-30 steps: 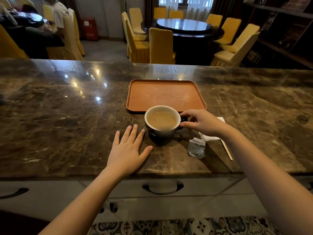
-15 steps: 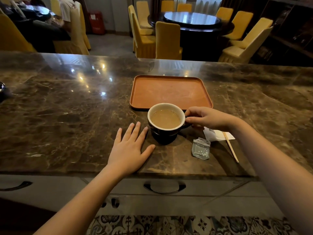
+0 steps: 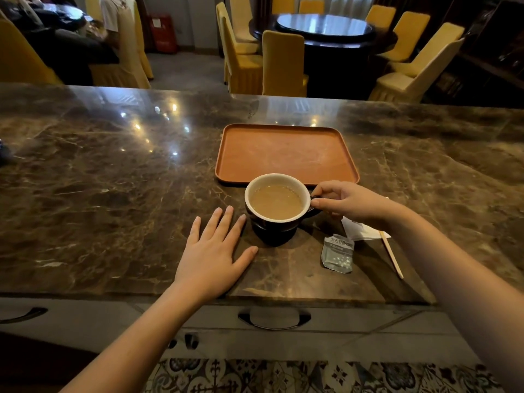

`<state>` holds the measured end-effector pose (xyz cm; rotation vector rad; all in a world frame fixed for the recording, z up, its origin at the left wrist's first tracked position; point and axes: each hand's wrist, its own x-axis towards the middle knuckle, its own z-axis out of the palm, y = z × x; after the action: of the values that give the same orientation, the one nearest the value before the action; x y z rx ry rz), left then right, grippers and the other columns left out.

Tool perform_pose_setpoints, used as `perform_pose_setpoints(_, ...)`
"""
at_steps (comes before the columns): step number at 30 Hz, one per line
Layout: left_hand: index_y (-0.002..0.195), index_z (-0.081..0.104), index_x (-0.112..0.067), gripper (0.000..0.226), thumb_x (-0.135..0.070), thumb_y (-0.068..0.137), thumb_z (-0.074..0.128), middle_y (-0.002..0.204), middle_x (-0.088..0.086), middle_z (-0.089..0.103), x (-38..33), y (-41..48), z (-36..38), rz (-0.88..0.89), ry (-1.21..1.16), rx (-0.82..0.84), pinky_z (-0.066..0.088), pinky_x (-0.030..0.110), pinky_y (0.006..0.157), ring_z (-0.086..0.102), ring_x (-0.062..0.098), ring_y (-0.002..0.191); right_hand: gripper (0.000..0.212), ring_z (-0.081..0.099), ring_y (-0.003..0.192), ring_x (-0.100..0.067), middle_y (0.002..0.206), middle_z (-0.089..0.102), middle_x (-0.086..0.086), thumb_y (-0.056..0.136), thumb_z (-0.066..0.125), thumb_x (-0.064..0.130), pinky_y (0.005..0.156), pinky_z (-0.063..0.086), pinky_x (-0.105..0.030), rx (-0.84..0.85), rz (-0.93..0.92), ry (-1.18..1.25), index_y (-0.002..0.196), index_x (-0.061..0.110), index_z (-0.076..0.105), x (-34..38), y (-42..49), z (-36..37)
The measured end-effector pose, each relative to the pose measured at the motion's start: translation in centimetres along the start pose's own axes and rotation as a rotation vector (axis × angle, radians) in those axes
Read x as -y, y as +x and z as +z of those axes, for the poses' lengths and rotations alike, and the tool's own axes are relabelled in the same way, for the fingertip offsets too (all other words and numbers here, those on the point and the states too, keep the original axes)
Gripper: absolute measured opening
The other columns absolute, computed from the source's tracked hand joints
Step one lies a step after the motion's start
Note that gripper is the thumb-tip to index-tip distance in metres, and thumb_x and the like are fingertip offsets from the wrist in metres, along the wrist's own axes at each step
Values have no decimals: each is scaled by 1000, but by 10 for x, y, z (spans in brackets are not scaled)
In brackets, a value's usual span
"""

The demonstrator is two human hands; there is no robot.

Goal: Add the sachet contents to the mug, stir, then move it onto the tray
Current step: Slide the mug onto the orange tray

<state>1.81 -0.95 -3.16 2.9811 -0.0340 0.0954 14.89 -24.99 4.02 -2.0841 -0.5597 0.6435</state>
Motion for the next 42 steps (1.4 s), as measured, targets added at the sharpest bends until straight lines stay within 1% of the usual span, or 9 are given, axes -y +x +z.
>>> perform_pose_setpoints(5,138,-9,-36,69,-69,77,-4,147,-7,-15,0,0,0,-2,1,2,-13,41,111,-19,10,135,17,44,65,-12,74,53,-3,89,52,26,59,36,-22,70,-18,59,87,12,62,-7,0,0)
perform_pose_setpoints(10,138,-10,-35,70,-69,77,-5,147,-7,-16,0,0,-1,2,2,10,-13,42,111,-19,10,135,18,45,60,-6,62,57,17,92,47,24,58,38,-19,103,-52,91,77,19,58,-11,1,2)
perform_pose_setpoints(18,137,-10,-35,64,-66,83,3,148,-7,-14,0,-1,0,6,2,-10,-14,41,109,-19,10,136,18,46,58,-6,70,53,1,92,44,18,54,42,-14,105,-102,172,80,7,52,-8,8,-5)
perform_pose_setpoints(22,138,-9,-36,63,-66,85,5,149,-7,-14,1,-1,0,10,-6,-10,-15,40,109,-19,10,135,19,47,57,-5,64,56,9,87,47,25,55,42,-15,78,-130,235,75,11,52,-2,16,-21)
perform_pose_setpoints(25,139,-10,-35,64,-66,83,3,149,-7,-14,1,-1,-1,8,1,-5,-15,40,110,-19,11,136,20,46,58,-7,63,57,10,91,46,22,57,41,-16,30,-135,237,75,12,52,2,26,-35)
perform_pose_setpoints(30,140,-8,-34,68,-67,80,0,151,-6,-11,-1,-3,-1,8,-11,-18,-15,40,109,-18,11,137,26,42,55,-8,60,56,8,94,42,18,55,38,-16,-2,-126,308,71,13,53,4,48,-55)
perform_pose_setpoints(34,141,-2,-33,69,-67,81,2,152,-5,-7,0,-3,-1,7,-24,-33,-13,40,110,-15,11,138,23,44,57,-8,71,52,-2,94,42,18,57,40,-17,-33,-103,297,74,14,53,2,67,-67)
perform_pose_setpoints(39,141,-3,-33,69,-67,81,1,151,-6,-9,-2,-3,-1,6,-23,-30,-14,40,110,-18,10,137,22,42,61,-11,74,51,-4,95,41,21,61,38,-20,-78,-65,300,78,13,53,-5,88,-75)
perform_pose_setpoints(42,142,2,-32,68,-66,83,6,152,-5,-5,-2,-3,-1,3,-37,-45,-12,40,111,-15,10,138,25,40,63,-12,74,50,-5,95,40,22,63,37,-22,-81,-49,284,76,13,54,-8,99,-76)
